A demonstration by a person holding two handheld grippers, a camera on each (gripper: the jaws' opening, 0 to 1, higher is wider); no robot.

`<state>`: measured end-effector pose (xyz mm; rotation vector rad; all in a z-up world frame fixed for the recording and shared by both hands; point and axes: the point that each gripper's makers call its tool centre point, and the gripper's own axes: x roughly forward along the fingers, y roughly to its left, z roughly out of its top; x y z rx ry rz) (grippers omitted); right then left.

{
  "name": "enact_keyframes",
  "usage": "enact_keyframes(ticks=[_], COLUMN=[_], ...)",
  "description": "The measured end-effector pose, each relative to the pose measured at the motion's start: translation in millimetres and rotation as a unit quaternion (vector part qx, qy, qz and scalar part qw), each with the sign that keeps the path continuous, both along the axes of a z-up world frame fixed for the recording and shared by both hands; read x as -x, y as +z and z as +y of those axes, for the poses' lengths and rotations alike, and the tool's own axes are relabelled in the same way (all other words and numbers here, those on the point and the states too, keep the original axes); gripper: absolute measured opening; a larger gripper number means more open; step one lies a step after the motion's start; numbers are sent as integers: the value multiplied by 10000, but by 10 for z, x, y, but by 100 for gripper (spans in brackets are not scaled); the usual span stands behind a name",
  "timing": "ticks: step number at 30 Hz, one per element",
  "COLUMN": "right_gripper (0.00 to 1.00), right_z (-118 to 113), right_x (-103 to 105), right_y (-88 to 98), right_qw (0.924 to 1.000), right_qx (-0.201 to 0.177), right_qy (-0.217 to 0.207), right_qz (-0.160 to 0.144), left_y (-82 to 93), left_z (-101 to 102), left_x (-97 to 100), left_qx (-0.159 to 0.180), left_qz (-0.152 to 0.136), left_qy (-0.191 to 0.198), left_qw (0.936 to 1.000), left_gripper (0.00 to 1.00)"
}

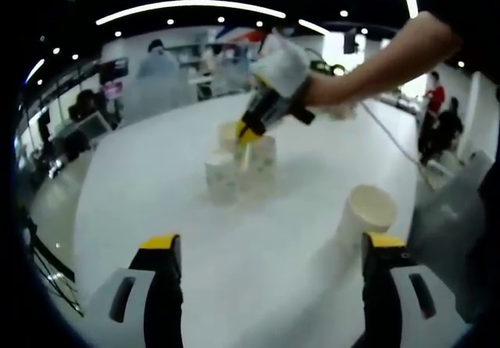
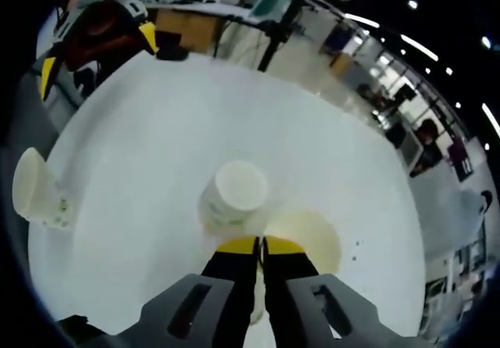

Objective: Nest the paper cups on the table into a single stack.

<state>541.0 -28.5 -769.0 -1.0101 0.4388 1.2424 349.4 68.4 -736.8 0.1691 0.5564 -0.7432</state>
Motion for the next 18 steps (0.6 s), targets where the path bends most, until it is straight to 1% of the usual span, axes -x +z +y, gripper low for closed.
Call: enact_keyframes(ticks=[3,5,9,11,13,18], right_gripper=[0,0,0,0,0,0], right_z=[-2,-13,-45,-73,-99,-168], right_x=[-7,-11,7,0,-10,-12], right_y=[54,78,133,171,208,355], right_qw=[10000,10000,10000,9999,9998,9994], right_qx=[-38,-37,-27,-13,-8,-79], right_qy=[-26,-23,-28,-26,-47,-148], right_qz=[-43,-81,-82,-140,-194,-295], left_y=[16,29,60,101,124,150], left_z=[15,20,39,25,18,5], left_x=[-10,-19,-43,-47,-62,-71], left_qx=[-47,-11,-21,61,69,53], left_qz=[-22,-20,-81,-80,-117,-157], left_qy=[2,15,67,81,79,22], left_qw=[10000,10000,9999,9999,9999,9999], left_gripper=[97,97,98,98,98,97])
